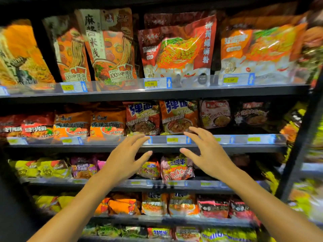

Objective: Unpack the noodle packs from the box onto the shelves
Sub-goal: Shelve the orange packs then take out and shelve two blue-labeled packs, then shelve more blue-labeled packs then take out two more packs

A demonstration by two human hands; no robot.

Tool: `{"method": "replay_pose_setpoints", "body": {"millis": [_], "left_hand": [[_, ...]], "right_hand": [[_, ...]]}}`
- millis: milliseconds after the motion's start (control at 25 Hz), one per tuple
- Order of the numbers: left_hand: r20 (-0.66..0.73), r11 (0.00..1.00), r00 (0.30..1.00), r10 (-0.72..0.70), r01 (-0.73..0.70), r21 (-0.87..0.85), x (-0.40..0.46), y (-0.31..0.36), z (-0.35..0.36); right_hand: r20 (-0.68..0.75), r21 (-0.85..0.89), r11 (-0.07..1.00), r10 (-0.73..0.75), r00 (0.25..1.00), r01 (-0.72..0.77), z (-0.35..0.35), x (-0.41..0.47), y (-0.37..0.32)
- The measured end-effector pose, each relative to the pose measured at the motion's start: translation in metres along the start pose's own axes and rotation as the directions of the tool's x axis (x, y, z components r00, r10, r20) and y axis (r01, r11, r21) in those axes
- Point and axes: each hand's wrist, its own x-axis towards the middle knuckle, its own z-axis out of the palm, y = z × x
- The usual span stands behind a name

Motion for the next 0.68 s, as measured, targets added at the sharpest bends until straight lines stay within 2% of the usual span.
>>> {"method": "replay_pose_setpoints", "body": {"millis": [160,400,560,680], "left_hand": [[0.055,0.996,0.995,0.078,-0.075,-0.051,-0.055,-0.005,0.003],[0.240,0.990,0.960,0.142,-0.134,-0.049,-0.148,-0.016,0.034],[0.348,0.984,0.921,0.177,-0.155,-0.088,-0.182,0.007,0.051],[0.372,0.974,0.902,0.221,-0.186,-0.129,-0.200,0.046,0.053]], "right_hand": [[0.024,0.007,0.995,0.101,0.995,-0.101,0.002,-0.066,-0.040],[0.159,0.013,0.975,0.216,0.963,-0.221,0.033,-0.185,-0.078],[0.252,0.002,0.953,0.292,0.922,-0.303,0.028,-0.249,-0.086],[0.309,-0.031,0.929,0.360,0.880,-0.369,0.012,-0.296,-0.081]]}}
